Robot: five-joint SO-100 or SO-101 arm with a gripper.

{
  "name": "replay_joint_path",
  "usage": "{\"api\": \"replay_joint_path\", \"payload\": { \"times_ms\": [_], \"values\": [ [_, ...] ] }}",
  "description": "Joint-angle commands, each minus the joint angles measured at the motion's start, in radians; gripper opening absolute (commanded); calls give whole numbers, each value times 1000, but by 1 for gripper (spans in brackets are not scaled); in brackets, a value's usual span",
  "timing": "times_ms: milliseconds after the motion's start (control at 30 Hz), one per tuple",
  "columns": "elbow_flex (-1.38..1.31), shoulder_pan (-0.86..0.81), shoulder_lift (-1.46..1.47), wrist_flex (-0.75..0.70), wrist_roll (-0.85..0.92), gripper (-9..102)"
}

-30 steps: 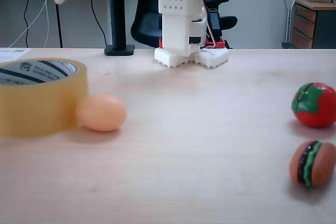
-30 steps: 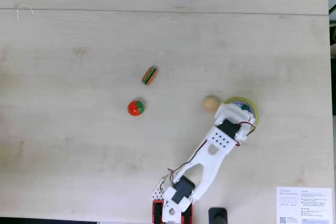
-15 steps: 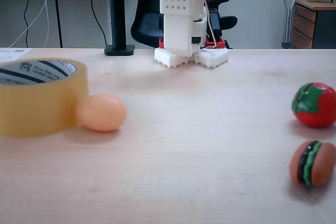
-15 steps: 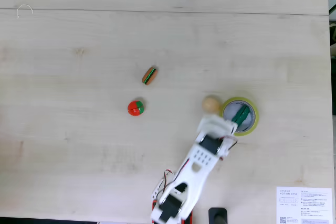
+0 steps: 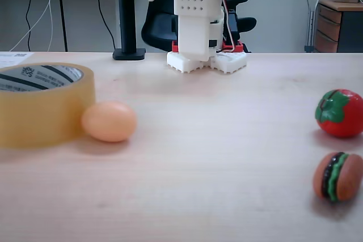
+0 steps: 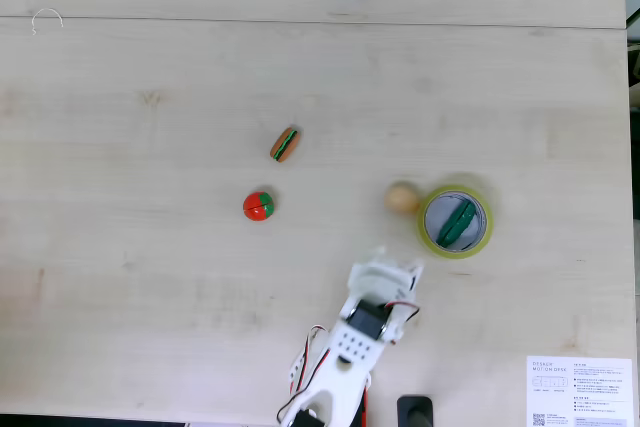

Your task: Grasp a cucumber and put it in the hole.

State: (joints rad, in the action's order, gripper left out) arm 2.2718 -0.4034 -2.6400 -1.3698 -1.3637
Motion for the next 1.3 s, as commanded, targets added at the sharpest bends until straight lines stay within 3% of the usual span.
{"api": "replay_joint_path", "payload": {
  "times_ms": [0, 567, 867, 1267],
  "values": [
    [28, 9, -103, -17, 0, 17],
    [239, 75, -433, -110, 0, 12],
    [390, 112, -719, -77, -6, 5],
    [543, 115, -729, -18, -41, 3]
  ]
}}
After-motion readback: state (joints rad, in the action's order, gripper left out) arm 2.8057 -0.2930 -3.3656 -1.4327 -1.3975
